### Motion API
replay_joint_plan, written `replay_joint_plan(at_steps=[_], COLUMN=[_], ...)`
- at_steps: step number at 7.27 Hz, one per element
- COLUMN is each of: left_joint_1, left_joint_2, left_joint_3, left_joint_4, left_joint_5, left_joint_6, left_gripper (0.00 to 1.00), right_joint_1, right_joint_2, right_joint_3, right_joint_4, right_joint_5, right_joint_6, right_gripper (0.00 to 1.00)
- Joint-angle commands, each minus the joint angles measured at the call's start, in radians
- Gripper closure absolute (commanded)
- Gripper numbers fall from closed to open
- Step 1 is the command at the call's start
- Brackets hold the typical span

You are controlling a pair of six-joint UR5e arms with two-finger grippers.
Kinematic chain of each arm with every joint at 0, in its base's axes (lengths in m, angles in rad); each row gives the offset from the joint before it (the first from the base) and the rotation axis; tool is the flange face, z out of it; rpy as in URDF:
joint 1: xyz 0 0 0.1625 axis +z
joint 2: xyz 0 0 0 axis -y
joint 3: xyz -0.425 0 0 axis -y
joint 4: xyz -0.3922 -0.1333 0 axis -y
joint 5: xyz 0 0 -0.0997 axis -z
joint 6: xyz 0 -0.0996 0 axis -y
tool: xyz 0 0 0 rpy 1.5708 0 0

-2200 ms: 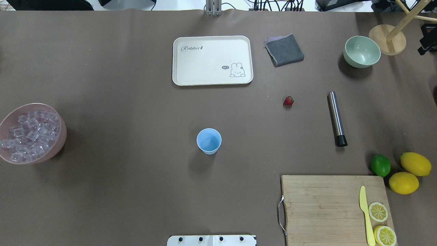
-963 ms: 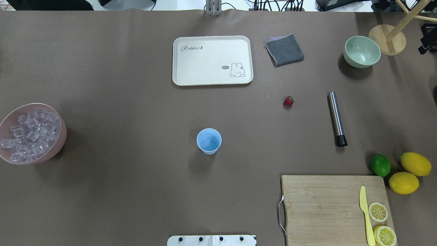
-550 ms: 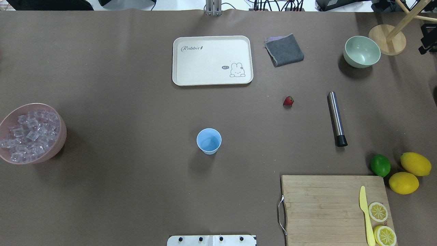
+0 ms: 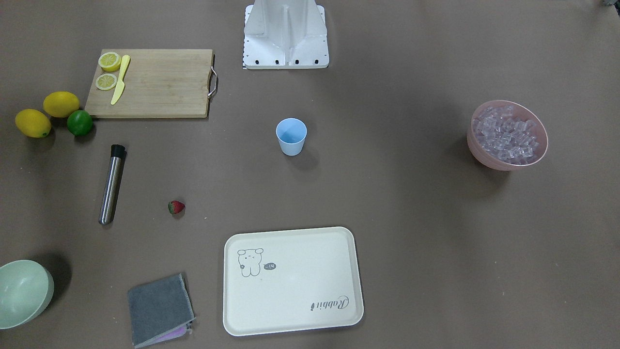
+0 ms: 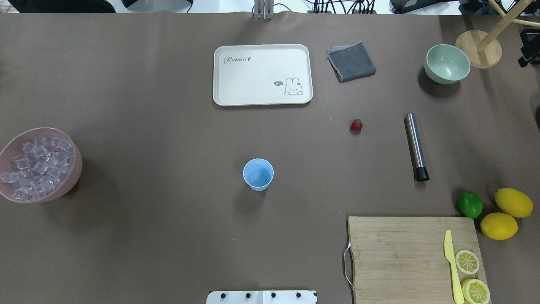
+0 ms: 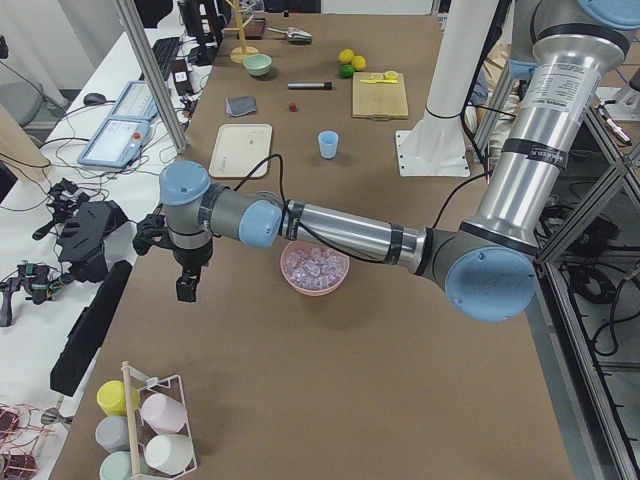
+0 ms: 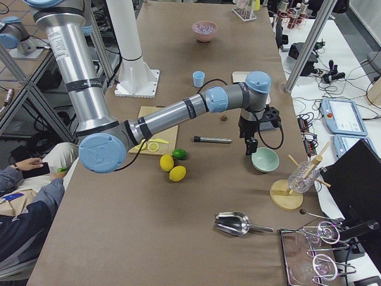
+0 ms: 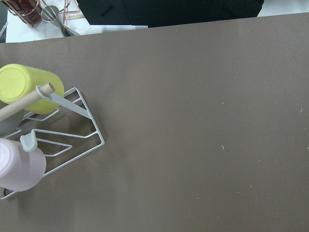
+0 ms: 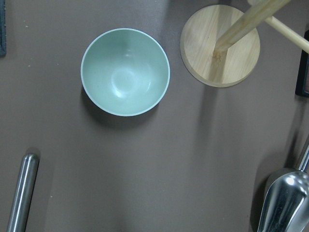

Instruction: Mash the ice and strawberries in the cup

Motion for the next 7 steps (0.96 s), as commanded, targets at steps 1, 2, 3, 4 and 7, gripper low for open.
replay_joint_plan(at_steps=[1,2,3,4,7], left_joint_1=[0.000,0.000,0.004,0.006,0.024], left_joint_2=[0.028,0.030,0.030,0.031,0.041], left_joint_3=[-0.039,-0.062,-0.070,-0.073,-0.111], left_joint_4=[-0.005,-0.007,-0.007,-0.008,-0.042], left_joint_5=[0.000,0.000,0.000,-0.002,-0.070], left_joint_6=[-0.051,-0.108,-0.102,-0.099,-0.102], left_gripper=[0.02,0.02,0.02,0.02,0.02], right_joint_1=[0.000,0.000,0.000,0.000,-0.001], right_joint_2=[-0.002,-0.002,-0.002,-0.002,-0.004], right_joint_3=[0.003,0.002,0.003,0.002,0.002], right_joint_4=[0.000,-0.002,0.000,0.000,0.000], right_joint_5=[0.003,0.003,0.004,0.003,0.006], right_joint_6=[0.005,0.008,0.013,0.011,0.018], right_gripper=[0.00,0.00,0.00,0.00,0.00])
